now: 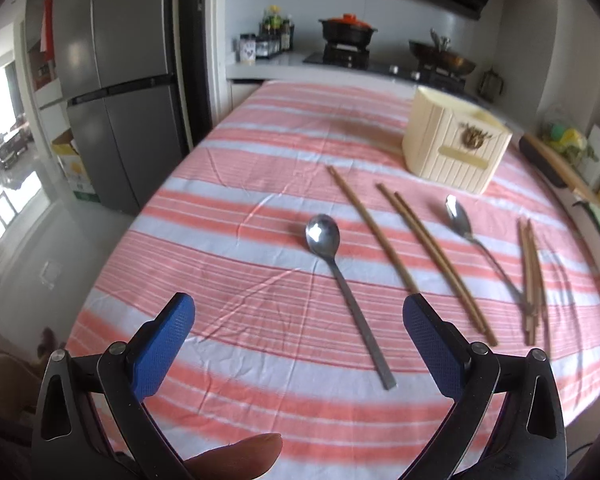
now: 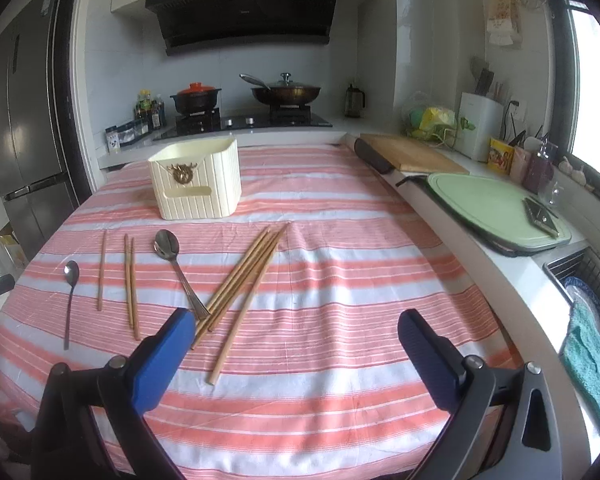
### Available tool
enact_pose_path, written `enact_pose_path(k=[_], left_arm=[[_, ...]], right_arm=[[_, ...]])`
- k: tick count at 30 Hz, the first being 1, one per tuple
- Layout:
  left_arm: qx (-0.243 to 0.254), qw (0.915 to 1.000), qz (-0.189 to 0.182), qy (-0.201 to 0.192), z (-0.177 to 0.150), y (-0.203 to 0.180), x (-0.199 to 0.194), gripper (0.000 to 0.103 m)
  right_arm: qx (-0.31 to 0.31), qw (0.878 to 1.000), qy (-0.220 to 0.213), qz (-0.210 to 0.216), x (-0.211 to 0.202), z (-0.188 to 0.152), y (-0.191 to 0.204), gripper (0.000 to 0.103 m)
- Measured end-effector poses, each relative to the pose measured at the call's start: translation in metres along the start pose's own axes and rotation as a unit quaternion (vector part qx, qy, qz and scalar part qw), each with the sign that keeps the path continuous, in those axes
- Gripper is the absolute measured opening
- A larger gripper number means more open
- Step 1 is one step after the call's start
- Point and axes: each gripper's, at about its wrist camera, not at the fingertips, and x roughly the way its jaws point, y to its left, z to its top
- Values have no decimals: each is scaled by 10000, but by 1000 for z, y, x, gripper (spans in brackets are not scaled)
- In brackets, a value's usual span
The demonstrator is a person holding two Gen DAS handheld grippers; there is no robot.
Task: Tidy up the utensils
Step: 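Move the right tool to a loose wooden chopstick while the left tool approaches a steel spoon, then close the right tool on the chopstick while the left tool grasps the spoon handle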
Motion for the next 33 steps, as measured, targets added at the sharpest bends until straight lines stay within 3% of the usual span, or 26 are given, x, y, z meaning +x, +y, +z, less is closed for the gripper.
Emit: enact_pose_path(k=[5, 11, 15, 17, 21, 24, 28, 33], left_arm=[[156, 9995, 127, 223, 5, -19, 39, 103], [246, 9974, 416, 543, 2, -26, 75, 103], [258, 9960, 528, 671, -1, -23, 86, 103], [285, 9949, 597, 759, -3, -22, 92, 103], [240, 9952, 549, 773, -6, -17, 93, 103], [256, 9954, 451, 811, -7, -10, 92, 103], [48, 9949, 294, 965, -8, 1, 92, 103], [195, 9939, 137, 1078, -10, 4, 90, 103]], right_arm=[[63, 9977, 615, 264, 59, 6, 1, 103], [-121, 9902, 1255, 596, 120, 3, 26, 76], [-198, 9841, 1571, 803, 147, -3, 37, 51], [-237, 9828, 1587, 911, 153, -3, 41, 48], [-596, 9846, 1541, 568, 159, 0, 46, 23], [-640, 9857, 1529, 295, 159, 0, 38, 11], [-458, 9873, 1511, -171, 155, -3, 11, 9], [-77, 9860, 1453, -818, 143, -12, -29, 8]])
